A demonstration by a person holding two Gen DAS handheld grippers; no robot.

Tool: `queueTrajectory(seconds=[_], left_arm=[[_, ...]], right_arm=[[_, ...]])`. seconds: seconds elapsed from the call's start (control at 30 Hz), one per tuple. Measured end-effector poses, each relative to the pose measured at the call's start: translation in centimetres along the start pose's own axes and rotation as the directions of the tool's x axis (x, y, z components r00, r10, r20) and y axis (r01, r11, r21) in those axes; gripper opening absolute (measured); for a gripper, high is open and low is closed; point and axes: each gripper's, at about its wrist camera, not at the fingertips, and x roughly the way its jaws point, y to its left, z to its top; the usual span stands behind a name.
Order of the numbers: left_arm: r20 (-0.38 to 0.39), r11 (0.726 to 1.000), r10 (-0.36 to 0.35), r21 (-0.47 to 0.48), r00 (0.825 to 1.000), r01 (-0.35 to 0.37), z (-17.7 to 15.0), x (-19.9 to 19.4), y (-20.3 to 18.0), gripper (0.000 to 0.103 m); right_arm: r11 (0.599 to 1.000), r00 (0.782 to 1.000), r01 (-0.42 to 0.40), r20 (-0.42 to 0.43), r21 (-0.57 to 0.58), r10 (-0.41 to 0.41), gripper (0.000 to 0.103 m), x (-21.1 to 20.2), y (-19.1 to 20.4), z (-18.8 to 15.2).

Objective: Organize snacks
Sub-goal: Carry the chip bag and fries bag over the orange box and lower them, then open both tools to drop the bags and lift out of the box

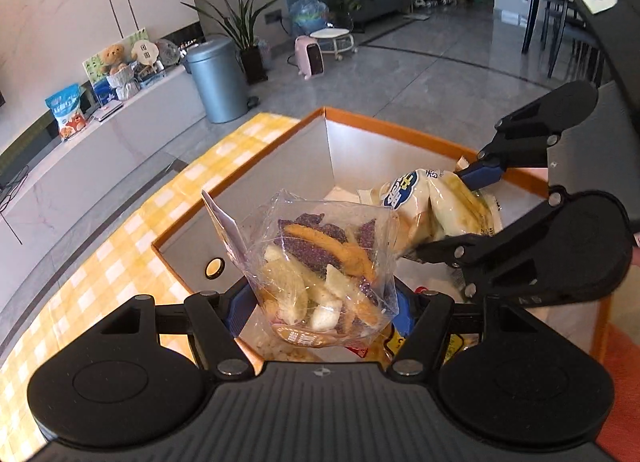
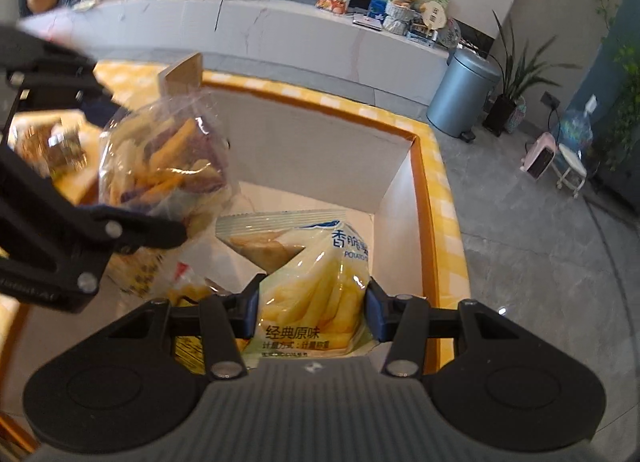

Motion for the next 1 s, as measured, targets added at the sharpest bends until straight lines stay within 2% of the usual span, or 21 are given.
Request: queueTrajectory(seconds=[0.23,0.4,0.5,0.67,0.87,1.0], left_arm=[[-0.039,1.000,0.000,0.018,0.999,0.001,0.1,1.0,-0.1,0.077],[-0.056,0.999,-0.043,-0.036,0.998,0.041,0.6,2.1,0.2,0.077],[-0.108,0.999,-0.045,-0.027,0.993,0.042,0.5,3.2,0.2,0.077],[-0.127,0.999,-0.034,-0.004,0.991,0.034,0.2,3.2,-0.1,0.078],[-0.104,0.998,-0.061,-0.018,0.993,0.060,0.4,2.5,-0.1,0.089],[-0.083,0.999,-0.044,-0.013,0.996,0.043,0.4,1.6,-0.3,0.089]], right_arm=[[0.993,0.998,0.031,-0.043,-0.112,-0.036,0.049,1.9,1.1,0.1],[0.990,0.993,0.038,-0.103,-0.135,-0.052,0.050,3.0,1.2,0.2],[0.989,0.992,0.030,-0.120,-0.143,-0.047,0.050,3.1,1.2,0.2],[0.983,0.990,0.023,-0.130,-0.182,-0.047,0.052,3.4,1.3,0.1],[0.978,0.989,0.021,-0.139,-0.205,-0.051,0.067,3.1,1.7,0.3],[0.976,0.989,0.032,-0.135,-0.214,-0.062,0.074,2.6,1.6,0.4]])
